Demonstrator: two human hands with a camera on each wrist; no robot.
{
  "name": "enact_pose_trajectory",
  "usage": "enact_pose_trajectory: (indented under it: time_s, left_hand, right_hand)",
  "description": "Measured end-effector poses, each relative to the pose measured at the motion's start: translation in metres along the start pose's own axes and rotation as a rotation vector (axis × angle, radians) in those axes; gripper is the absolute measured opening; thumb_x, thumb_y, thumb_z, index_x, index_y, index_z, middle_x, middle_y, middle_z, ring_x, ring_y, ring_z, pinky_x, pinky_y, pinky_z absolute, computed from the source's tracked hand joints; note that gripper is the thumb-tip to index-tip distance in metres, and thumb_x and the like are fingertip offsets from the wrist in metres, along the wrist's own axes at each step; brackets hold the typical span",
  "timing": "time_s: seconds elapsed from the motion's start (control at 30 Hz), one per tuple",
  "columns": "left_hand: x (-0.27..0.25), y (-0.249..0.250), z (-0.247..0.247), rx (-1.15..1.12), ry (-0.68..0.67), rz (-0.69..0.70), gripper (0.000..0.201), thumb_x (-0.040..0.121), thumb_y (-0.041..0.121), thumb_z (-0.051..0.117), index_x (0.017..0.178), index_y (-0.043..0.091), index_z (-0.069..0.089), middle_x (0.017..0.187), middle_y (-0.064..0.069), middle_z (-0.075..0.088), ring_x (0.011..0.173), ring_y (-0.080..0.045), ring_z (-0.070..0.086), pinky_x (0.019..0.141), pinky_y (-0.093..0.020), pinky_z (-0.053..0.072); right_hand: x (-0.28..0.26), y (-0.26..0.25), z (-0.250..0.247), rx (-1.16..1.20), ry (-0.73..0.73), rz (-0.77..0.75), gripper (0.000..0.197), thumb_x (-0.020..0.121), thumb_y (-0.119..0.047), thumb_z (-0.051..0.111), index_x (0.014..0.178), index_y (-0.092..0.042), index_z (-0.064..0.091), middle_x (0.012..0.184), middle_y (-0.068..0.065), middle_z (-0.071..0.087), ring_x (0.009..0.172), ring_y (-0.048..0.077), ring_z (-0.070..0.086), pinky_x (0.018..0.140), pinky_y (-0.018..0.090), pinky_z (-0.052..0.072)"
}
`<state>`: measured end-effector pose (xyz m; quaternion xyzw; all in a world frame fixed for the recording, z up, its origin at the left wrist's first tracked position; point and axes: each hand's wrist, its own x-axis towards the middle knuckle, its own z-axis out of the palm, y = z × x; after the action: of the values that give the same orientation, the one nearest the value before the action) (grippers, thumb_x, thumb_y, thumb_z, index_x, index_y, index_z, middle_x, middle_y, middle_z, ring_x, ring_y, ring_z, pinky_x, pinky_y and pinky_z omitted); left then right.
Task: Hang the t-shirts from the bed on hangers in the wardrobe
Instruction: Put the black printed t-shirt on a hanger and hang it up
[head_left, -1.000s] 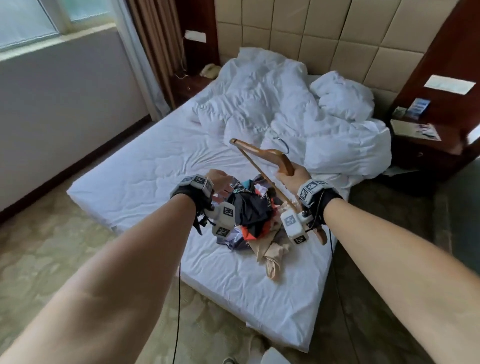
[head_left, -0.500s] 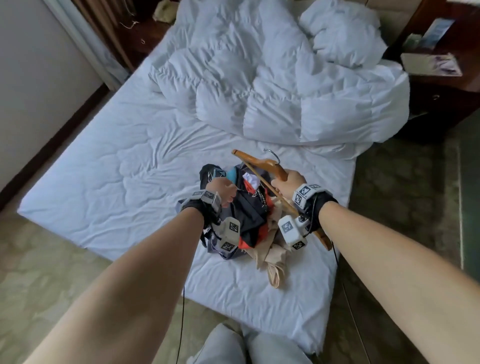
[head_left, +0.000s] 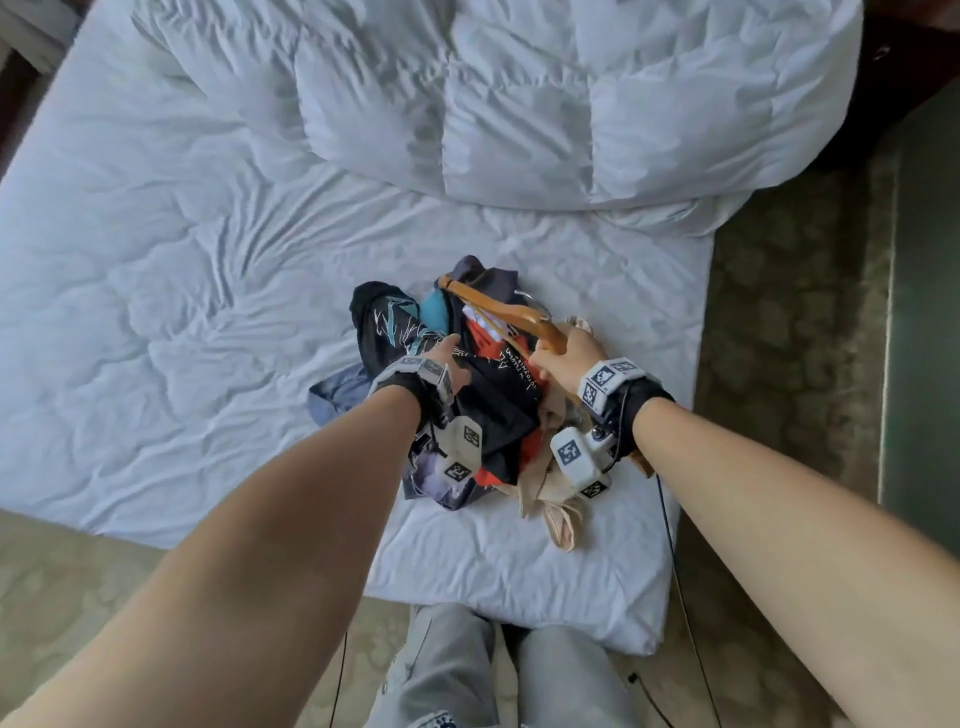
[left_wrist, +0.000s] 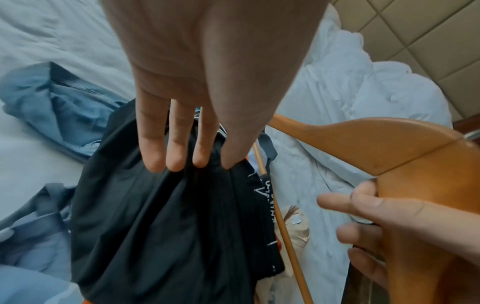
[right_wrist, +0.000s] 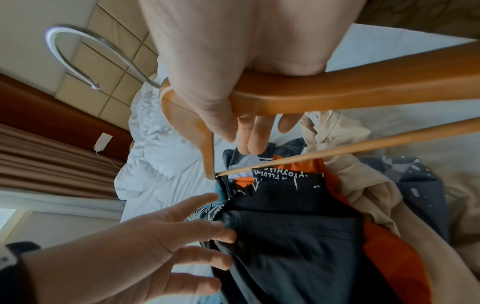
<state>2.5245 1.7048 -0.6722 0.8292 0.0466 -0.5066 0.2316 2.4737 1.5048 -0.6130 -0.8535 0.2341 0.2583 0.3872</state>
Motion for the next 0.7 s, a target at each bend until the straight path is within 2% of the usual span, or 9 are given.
enact_pose_trajectory:
  time_s: [0.03, 0.07, 0.17, 0.2, 0.27, 0.37, 0.47, 0.57, 0.7]
  left_hand:
    - [0.006, 0.0, -0.003, 0.033, -0.006, 0.02, 0.072, 0.088, 0.031, 0.055, 0.149, 0.038, 0.018, 0.111, -0.018, 0.066, 0.097, -0.035, 0.068, 0.09, -0.047, 0.055]
    - [0.009, 0.003, -0.006, 0.079, -0.013, 0.037, 0.071, 0.084, 0.032, 0.056, 0.149, 0.035, 0.024, 0.113, -0.017, 0.066, 0.098, -0.035, 0.067, 0.09, -0.046, 0.055]
    - [0.019, 0.005, -0.009, 0.264, 0.049, 0.114, 0.044, 0.084, 0.018, 0.059, 0.127, 0.012, 0.06, 0.111, -0.015, 0.068, 0.098, -0.033, 0.066, 0.087, -0.04, 0.055]
    - [0.02, 0.005, -0.011, 0.313, 0.08, 0.129, 0.034, 0.086, 0.014, 0.059, 0.118, 0.01, 0.067, 0.11, -0.013, 0.068, 0.099, -0.032, 0.065, 0.087, -0.038, 0.055]
    - [0.027, 0.001, -0.015, 0.329, 0.165, 0.142, 0.026, 0.085, 0.011, 0.061, 0.109, 0.012, 0.073, 0.111, -0.01, 0.069, 0.102, -0.031, 0.064, 0.09, -0.036, 0.054]
    - [0.033, -0.012, -0.022, 0.255, 0.307, 0.119, 0.022, 0.085, 0.012, 0.06, 0.103, 0.01, 0.072, 0.105, -0.011, 0.07, 0.1, -0.032, 0.064, 0.082, -0.033, 0.053]
    - [0.031, -0.022, -0.033, 0.131, 0.401, 0.058, 0.022, 0.09, 0.015, 0.052, 0.106, 0.002, 0.061, 0.107, -0.016, 0.064, 0.099, -0.034, 0.06, 0.072, -0.032, 0.041]
    - [0.032, -0.029, -0.05, -0.008, 0.478, 0.039, 0.021, 0.092, 0.014, 0.045, 0.106, 0.001, 0.056, 0.115, -0.02, 0.059, 0.099, -0.034, 0.057, 0.072, -0.031, 0.035]
    - [0.012, -0.021, -0.073, -0.176, 0.539, 0.036, 0.026, 0.095, 0.011, 0.044, 0.117, 0.001, 0.055, 0.111, -0.015, 0.06, 0.104, -0.031, 0.058, 0.073, -0.031, 0.038]
  right_hand:
    - [0.005, 0.001, 0.004, -0.002, 0.008, 0.002, 0.008, 0.09, -0.021, 0.061, 0.084, -0.025, 0.057, 0.071, 0.001, 0.069, 0.07, 0.017, 0.067, 0.055, 0.007, 0.043]
    - [0.01, 0.001, 0.008, 0.003, 0.019, -0.004, 0.005, 0.09, -0.024, 0.06, 0.086, -0.025, 0.058, 0.072, 0.001, 0.07, 0.072, 0.018, 0.068, 0.061, 0.013, 0.047]
    - [0.021, 0.002, 0.02, -0.038, 0.001, 0.016, 0.009, 0.09, -0.025, 0.061, 0.098, -0.022, 0.063, 0.091, 0.003, 0.074, 0.086, 0.022, 0.067, 0.08, 0.028, 0.051]
    - [0.023, 0.002, 0.024, -0.044, -0.006, 0.029, 0.014, 0.09, -0.024, 0.061, 0.103, -0.022, 0.064, 0.097, 0.004, 0.073, 0.09, 0.023, 0.066, 0.082, 0.03, 0.051]
    - [0.027, 0.002, 0.031, -0.095, -0.021, 0.043, 0.017, 0.088, -0.021, 0.063, 0.105, -0.02, 0.063, 0.1, 0.005, 0.072, 0.09, 0.024, 0.065, 0.078, 0.028, 0.047]
    - [0.029, -0.005, 0.042, -0.168, -0.065, 0.034, 0.017, 0.082, -0.018, 0.069, 0.097, -0.019, 0.061, 0.093, 0.006, 0.07, 0.086, 0.026, 0.065, 0.075, 0.03, 0.049]
    - [0.03, -0.012, 0.053, -0.288, -0.137, 0.029, 0.026, 0.077, -0.02, 0.073, 0.079, -0.022, 0.047, 0.075, 0.001, 0.059, 0.072, 0.025, 0.059, 0.062, 0.029, 0.042]
    - [0.027, -0.024, 0.058, -0.347, -0.144, 0.04, 0.034, 0.076, -0.021, 0.074, 0.073, -0.026, 0.041, 0.074, 0.0, 0.054, 0.077, 0.028, 0.06, 0.068, 0.031, 0.044]
    - [0.015, -0.047, 0.048, -0.269, -0.09, 0.058, 0.018, 0.085, -0.022, 0.066, 0.077, -0.026, 0.051, 0.072, -0.001, 0.059, 0.072, 0.025, 0.06, 0.068, 0.03, 0.045]
